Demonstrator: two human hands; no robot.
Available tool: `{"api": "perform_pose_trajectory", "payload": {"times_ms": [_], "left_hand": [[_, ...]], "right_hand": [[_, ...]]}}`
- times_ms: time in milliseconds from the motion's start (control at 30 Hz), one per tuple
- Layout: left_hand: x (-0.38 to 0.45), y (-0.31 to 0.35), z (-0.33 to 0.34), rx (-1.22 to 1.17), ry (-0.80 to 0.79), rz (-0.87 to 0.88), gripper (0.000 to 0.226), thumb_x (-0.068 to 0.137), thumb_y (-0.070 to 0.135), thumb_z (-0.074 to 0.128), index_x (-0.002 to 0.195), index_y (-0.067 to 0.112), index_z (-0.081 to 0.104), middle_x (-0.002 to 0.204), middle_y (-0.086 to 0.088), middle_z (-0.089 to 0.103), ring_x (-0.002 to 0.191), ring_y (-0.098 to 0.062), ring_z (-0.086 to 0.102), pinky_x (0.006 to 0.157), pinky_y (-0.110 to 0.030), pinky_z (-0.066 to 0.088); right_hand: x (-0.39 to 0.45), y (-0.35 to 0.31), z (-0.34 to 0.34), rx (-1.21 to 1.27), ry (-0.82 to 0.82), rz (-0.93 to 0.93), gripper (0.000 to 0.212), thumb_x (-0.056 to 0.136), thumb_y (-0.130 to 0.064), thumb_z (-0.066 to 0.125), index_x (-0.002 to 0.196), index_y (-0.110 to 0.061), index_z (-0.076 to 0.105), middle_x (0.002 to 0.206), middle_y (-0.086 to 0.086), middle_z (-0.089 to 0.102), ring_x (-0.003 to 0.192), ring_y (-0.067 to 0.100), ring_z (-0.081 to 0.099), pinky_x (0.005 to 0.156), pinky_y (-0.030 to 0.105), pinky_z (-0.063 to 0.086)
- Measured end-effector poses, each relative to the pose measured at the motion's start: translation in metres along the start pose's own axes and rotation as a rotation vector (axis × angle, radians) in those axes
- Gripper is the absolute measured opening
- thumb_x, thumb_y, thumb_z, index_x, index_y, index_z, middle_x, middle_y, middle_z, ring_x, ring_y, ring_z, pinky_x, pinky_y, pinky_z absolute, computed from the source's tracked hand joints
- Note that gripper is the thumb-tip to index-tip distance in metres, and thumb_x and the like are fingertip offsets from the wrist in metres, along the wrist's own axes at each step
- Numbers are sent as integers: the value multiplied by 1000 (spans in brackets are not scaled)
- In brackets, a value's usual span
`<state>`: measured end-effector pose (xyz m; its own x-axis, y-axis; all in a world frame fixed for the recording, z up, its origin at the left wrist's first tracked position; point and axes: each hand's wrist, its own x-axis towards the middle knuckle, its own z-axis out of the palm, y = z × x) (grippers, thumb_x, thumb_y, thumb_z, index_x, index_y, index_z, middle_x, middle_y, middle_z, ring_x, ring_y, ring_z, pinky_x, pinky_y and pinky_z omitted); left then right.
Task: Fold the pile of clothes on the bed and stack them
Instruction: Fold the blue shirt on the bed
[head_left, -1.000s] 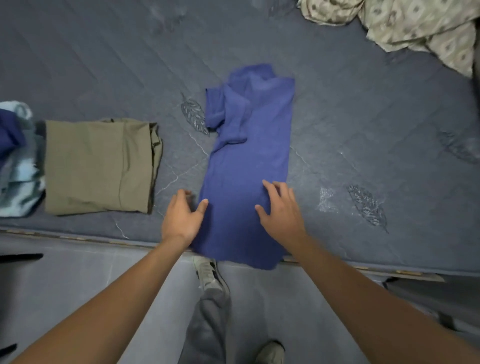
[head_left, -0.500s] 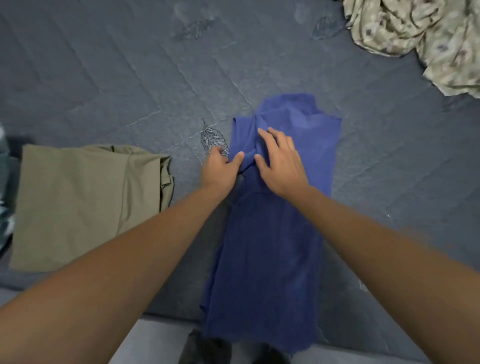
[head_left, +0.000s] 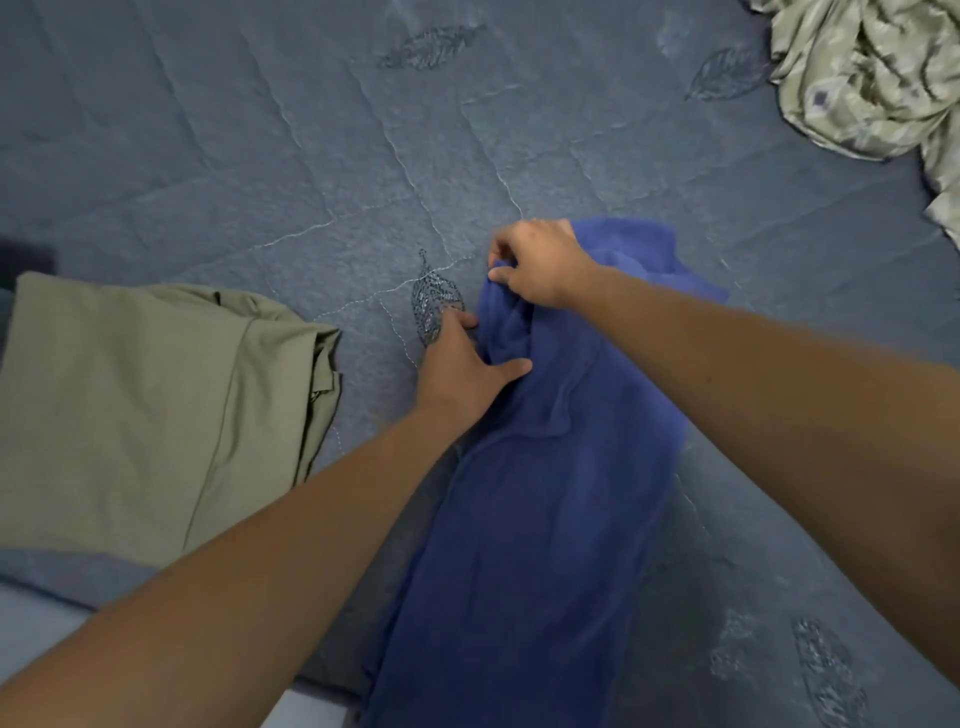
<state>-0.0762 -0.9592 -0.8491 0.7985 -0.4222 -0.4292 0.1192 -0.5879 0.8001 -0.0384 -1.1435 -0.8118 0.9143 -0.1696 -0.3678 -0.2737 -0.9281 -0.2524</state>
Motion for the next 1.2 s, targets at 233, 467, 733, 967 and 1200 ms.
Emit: {"api": "perform_pose_trajectory", "payload": {"times_ms": [233, 467, 733, 967, 1200], "left_hand": [[-7, -1, -2, 193, 39, 88, 57, 76, 49, 87, 108, 26, 45, 104, 6, 66, 91, -20, 62, 73, -40, 50], [-3, -16, -11, -30, 243, -35, 36, 89, 16, 80, 72, 23, 49, 66, 2, 59, 58, -8, 50, 62, -29, 47], [-16, -25, -15, -187, 275, 39, 45, 87, 6, 81, 110, 30, 51, 68, 16, 54, 61, -4, 53, 69, -27, 53], [-44, -14, -22, 138, 227, 390, 19, 88, 3, 77, 93, 17, 65, 81, 6, 56, 72, -3, 53, 69, -18, 44], [-71, -2, -6, 453, -39, 786, 16, 100, 19, 66, 94, 7, 75, 90, -7, 58, 84, -28, 53, 74, -47, 50]], "right_hand": [[18, 8, -7, 190, 32, -58, 7, 99, -18, 63, 100, -12, 67, 104, 8, 72, 101, 31, 63, 91, 45, 51], [34, 14, -31, 198, 109, -44, 7, 99, -19, 63, 100, -15, 68, 101, 0, 69, 100, 25, 62, 88, 38, 48], [23, 23, -16, 276, 93, -87, 14, 94, -6, 63, 103, -11, 72, 96, -2, 68, 91, 18, 58, 92, 40, 50], [-26, 41, -13, 350, 233, -125, 15, 84, 3, 60, 91, -7, 69, 92, 2, 60, 85, 18, 54, 81, 39, 47], [-93, 72, -6, 22, 308, -101, 19, 76, -2, 55, 84, -12, 69, 98, 3, 60, 100, 32, 54, 75, 43, 37]]}}
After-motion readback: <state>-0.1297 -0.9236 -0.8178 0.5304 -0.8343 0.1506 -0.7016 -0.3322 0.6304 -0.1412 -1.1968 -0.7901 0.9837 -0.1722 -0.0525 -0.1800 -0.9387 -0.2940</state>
